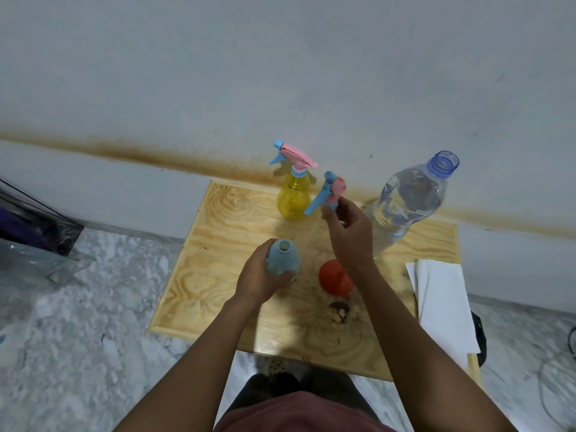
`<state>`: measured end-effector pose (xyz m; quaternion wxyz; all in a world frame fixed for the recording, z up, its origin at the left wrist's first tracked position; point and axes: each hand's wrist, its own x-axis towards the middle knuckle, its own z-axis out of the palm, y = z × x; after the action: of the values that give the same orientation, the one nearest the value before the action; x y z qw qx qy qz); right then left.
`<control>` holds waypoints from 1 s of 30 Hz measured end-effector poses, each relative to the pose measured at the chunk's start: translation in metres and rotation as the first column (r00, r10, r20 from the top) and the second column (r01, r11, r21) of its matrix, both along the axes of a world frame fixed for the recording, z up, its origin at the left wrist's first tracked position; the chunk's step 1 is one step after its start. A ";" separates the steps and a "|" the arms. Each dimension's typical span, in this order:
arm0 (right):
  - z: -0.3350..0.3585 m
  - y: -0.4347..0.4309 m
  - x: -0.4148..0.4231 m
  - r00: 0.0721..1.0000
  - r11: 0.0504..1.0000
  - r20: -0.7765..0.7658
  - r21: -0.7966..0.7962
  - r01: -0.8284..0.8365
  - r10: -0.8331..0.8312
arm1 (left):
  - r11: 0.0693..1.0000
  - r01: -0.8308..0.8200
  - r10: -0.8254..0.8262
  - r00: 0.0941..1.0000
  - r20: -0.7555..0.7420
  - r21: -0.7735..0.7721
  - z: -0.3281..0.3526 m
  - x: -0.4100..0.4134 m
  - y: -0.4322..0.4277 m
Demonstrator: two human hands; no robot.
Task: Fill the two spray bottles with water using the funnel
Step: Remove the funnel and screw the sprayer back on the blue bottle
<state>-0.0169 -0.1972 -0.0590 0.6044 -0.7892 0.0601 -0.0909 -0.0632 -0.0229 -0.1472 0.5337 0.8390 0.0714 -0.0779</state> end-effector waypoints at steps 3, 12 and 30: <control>0.022 0.000 -0.007 0.988 0.998 0.151 0.053 0.029 -0.036 | 1.000 0.005 -0.006 1.000 -0.010 -0.030 0.004 -0.001 0.000; 0.031 0.013 -0.017 0.968 0.996 0.235 -0.014 -0.089 0.090 | 0.996 0.002 -0.001 1.000 0.007 -0.090 0.007 -0.006 -0.003; -0.042 0.026 -0.022 0.934 0.896 -0.124 -0.264 -0.357 0.335 | 0.999 -0.036 0.038 0.992 -0.121 0.022 0.002 0.001 -0.009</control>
<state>-0.0388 -0.1708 -0.1011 0.4895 -0.8681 -0.0721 0.0401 -0.0626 -0.0319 -0.1447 0.5216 0.8364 0.1200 -0.1180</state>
